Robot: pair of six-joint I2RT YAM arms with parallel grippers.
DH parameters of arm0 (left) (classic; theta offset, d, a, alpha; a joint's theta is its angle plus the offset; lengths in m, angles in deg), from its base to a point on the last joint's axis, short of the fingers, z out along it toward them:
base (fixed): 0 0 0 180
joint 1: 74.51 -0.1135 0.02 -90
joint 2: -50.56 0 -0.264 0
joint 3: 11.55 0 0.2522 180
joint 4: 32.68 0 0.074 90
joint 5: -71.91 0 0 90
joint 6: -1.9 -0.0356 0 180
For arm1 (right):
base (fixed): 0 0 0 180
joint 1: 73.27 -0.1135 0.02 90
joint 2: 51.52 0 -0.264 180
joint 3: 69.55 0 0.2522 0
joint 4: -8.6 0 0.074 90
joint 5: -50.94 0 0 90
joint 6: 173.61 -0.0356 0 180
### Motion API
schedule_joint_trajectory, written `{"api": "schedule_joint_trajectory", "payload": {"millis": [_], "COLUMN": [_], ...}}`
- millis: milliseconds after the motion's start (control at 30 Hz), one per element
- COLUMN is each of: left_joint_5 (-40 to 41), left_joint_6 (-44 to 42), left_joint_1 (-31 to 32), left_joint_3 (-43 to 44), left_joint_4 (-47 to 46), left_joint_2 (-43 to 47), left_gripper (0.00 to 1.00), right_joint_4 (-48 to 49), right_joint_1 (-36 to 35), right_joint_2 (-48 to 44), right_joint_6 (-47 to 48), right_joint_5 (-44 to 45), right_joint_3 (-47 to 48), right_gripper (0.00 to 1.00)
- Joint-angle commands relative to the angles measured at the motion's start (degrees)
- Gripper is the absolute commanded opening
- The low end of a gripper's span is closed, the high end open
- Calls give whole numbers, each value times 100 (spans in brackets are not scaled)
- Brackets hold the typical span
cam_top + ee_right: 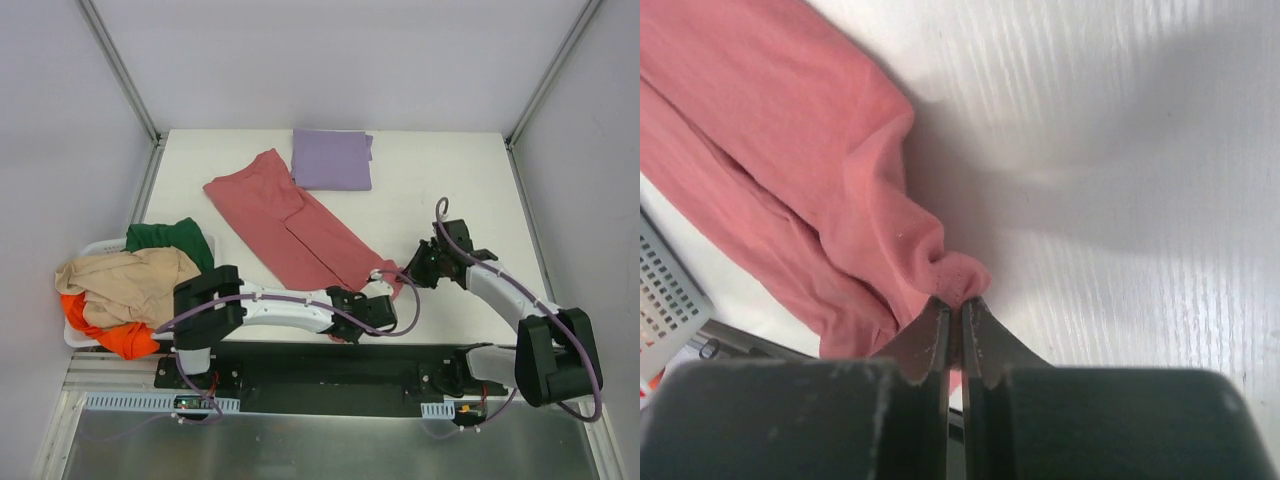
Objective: Fold and stack the t-shirts
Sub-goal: Grab the bottom of the folded rectangular tshirt with both arms, then fold the folded rectangular tshirt in 1/3 of the way
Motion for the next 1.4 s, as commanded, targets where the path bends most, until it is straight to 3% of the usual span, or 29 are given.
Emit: {"api": "schedule_joint_trajectory", "payload": {"millis": [0,333,600,733,900,1033,1367], "left_joint_5": [-414,-2434,-2428,-2287,-2120,-2006,-1180], "left_joint_6": [-183,-201,-280,-96,71,89,-43], "left_joint_1": [211,282,326,133,-420,-1114,-2336], "left_joint_3": [-327,-714,-617,-880,-1249,-1627,-1962], "left_joint_4": [390,-478,-603,-594,-603,-577,-234], "left_joint_2": [954,1738,1834,2088,2589,3072,3706], "left_gripper": [0,0,0,0,0,0,0], "right_joint_4": [-400,-1472,-1887,-1747,-851,-534,91], "right_joint_1": [31,-39,-48,-48,-425,-979,-1577], "right_joint_2": [-601,-2517,-2949,-2476,-1878,-1027,1206], "right_joint_6": [142,115,300,493,283,169,-7], "right_joint_5": [-212,-134,200,87,-90,357,1149], "right_joint_3": [-223,-848,-593,-339,3,653,2508], "right_gripper": [0,0,1,0,1,1,0]}}
